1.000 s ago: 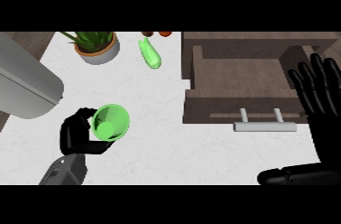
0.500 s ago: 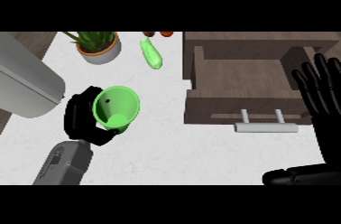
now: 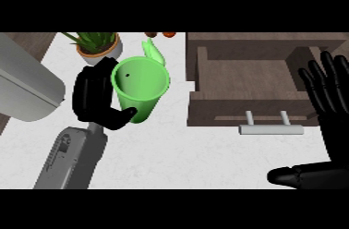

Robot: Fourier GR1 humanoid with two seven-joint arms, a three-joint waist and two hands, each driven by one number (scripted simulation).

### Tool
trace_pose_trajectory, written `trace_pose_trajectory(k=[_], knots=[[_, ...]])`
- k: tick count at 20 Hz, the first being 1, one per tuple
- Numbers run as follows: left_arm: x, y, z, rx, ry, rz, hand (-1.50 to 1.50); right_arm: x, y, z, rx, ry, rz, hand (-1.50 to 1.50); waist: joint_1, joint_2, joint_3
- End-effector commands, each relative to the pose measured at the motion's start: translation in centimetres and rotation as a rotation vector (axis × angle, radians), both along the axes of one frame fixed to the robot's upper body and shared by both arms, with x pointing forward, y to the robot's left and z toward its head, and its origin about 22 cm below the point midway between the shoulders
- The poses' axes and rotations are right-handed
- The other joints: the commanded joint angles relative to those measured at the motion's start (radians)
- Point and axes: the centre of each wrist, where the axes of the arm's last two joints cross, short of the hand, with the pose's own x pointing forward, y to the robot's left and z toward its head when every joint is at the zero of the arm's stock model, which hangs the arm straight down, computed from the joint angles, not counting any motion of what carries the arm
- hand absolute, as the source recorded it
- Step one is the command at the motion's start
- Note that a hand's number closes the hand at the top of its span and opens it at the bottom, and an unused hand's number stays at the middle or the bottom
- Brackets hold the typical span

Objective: Pick up the cup, place it into the drawer and close the drawer

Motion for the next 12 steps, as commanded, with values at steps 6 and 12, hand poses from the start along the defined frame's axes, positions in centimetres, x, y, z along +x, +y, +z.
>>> trace_pose_trajectory(k=[6,12], knots=[[3.0,-4.8,7.7,0.050,-0.025,-0.023,1.50,-0.5,-0.9,-0.1,-0.015,-0.002,-0.020,-1.50,-0.009,0.002,0.000],[5.1,-8.3,9.6,0.109,-0.013,0.003,1.50,-0.9,0.1,0.1,0.012,-0.009,0.008,-1.50,-0.012,0.003,0.000]])
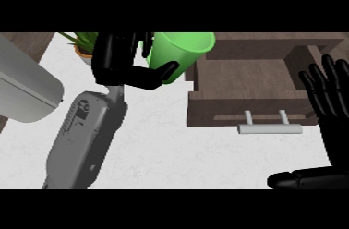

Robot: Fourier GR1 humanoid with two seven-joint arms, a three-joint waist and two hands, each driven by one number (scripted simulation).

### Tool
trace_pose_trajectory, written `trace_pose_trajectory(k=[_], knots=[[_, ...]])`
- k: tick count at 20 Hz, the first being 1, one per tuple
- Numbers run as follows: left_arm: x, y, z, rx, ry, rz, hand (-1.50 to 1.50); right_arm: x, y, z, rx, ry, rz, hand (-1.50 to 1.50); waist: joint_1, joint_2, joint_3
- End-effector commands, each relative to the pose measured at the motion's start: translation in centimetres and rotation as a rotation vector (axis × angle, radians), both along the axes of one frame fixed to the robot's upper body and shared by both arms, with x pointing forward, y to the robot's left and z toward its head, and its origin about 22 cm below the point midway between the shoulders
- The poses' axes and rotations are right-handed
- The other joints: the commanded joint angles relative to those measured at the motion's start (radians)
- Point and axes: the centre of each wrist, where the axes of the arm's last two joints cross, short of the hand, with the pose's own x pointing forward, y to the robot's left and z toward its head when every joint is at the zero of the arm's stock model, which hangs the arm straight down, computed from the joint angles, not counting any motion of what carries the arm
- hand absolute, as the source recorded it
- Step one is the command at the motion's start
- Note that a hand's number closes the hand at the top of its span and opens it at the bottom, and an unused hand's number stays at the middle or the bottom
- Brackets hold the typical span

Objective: Pick up the cup, place it into the drawer and close the drawer

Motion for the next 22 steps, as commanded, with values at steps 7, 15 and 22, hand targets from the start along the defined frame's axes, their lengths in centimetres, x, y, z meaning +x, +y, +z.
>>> trace_pose_trajectory(k=[7,15,22], knots=[[4.1,-4.3,3.3,0.100,0.042,-0.010,1.50,0.6,-1.4,0.7,-0.028,-0.002,-0.003,-1.50,-0.006,0.003,0.000],[5.8,-7.9,2.9,0.129,0.098,0.022,1.50,0.5,-0.6,0.4,0.001,0.001,0.015,-1.50,-0.023,0.006,0.000],[6.1,-9.4,2.1,0.159,0.135,0.034,1.50,0.7,-0.9,0.2,-0.023,-0.008,-0.013,-1.50,-0.021,0.004,0.000]])
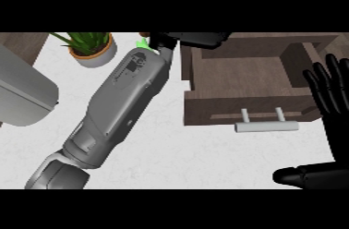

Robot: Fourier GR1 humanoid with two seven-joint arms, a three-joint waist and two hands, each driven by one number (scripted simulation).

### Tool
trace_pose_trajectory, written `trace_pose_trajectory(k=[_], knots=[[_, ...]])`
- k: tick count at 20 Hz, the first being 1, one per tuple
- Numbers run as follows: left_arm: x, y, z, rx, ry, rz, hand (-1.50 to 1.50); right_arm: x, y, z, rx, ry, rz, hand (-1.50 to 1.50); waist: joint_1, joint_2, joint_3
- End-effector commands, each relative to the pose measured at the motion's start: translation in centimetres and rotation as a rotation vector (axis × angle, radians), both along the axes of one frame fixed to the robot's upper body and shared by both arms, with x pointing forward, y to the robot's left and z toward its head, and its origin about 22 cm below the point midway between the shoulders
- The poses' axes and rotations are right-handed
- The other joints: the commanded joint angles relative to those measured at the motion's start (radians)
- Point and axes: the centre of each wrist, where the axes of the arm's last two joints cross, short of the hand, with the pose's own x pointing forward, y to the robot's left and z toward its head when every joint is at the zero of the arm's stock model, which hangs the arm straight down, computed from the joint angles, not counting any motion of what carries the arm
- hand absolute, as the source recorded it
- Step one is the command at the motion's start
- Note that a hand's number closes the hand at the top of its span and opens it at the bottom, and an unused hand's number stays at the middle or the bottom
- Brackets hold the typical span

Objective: Pick up the cup, place it into the drawer and close the drawer

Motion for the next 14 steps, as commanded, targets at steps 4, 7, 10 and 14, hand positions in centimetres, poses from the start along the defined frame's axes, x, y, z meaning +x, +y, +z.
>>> trace_pose_trajectory(k=[4,7,10,14], knots=[[0.5,-1.1,-2.3,0.049,0.059,0.027,1.50,0.4,0.5,0.8,0.019,0.004,0.026,-1.50,-0.031,0.007,0.000],[0.3,-1.5,-3.0,0.093,0.064,0.028,1.50,0.5,0.3,0.5,0.006,0.007,0.029,-1.50,-0.032,0.006,0.000],[0.6,-2.5,-1.3,0.143,0.043,0.035,1.50,2.0,0.6,-0.8,0.010,0.001,0.037,-1.50,-0.041,0.011,0.001],[0.1,-2.4,-3.4,0.188,0.047,0.015,1.50,1.5,1.0,-0.2,-0.004,-0.006,0.062,-1.50,-0.053,0.011,0.001]])
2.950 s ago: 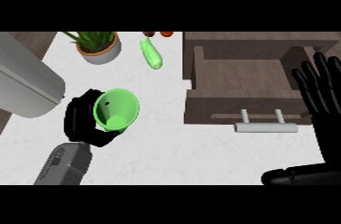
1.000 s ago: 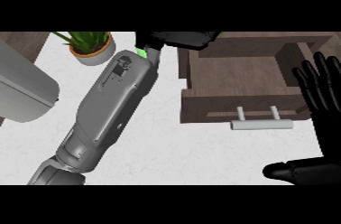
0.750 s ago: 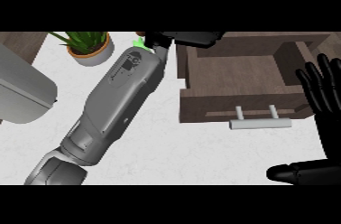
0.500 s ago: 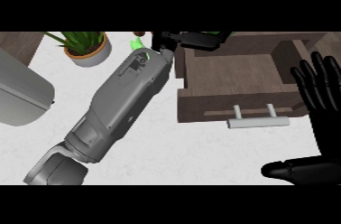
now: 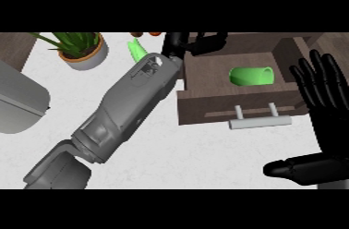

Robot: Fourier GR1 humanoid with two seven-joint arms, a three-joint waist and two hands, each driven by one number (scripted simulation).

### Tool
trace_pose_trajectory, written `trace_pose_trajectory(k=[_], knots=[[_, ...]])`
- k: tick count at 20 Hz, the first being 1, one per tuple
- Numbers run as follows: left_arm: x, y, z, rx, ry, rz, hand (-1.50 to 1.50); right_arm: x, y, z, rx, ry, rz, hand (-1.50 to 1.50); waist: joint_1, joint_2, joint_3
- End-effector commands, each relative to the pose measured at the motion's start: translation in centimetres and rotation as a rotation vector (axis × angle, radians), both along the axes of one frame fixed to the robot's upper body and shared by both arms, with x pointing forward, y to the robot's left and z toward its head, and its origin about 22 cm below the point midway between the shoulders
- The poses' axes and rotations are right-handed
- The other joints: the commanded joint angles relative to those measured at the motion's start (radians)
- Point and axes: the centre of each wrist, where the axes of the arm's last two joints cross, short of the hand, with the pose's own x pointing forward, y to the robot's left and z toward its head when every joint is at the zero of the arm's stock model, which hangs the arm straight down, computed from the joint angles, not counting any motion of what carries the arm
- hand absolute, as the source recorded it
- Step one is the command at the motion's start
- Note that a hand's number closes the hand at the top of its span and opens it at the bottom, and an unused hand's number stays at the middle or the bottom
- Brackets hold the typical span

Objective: Pick up the cup, place it into the drawer and close the drawer

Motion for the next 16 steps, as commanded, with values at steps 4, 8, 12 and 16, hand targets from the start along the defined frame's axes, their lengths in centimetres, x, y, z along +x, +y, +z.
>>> trace_pose_trajectory(k=[4,8,12,16], knots=[[0.0,-0.5,-0.6,0.115,0.020,0.036,1.50,0.3,-0.3,-0.7,-0.018,0.012,0.032,-1.50,-0.022,0.006,0.001],[0.0,-0.5,-1.1,0.201,-0.011,0.058,-1.50,-0.1,0.1,0.4,0.004,-0.012,0.048,-1.50,-0.042,0.011,0.001],[-0.6,-1.6,-0.1,0.136,-0.003,0.032,-1.50,0.7,1.0,1.2,0.022,-0.019,0.040,-1.50,-0.032,0.008,0.000],[-0.8,-0.9,-1.5,0.043,0.005,-0.009,-1.50,-0.4,0.6,0.2,0.048,-0.028,0.051,-1.50,-0.019,0.004,0.000]])
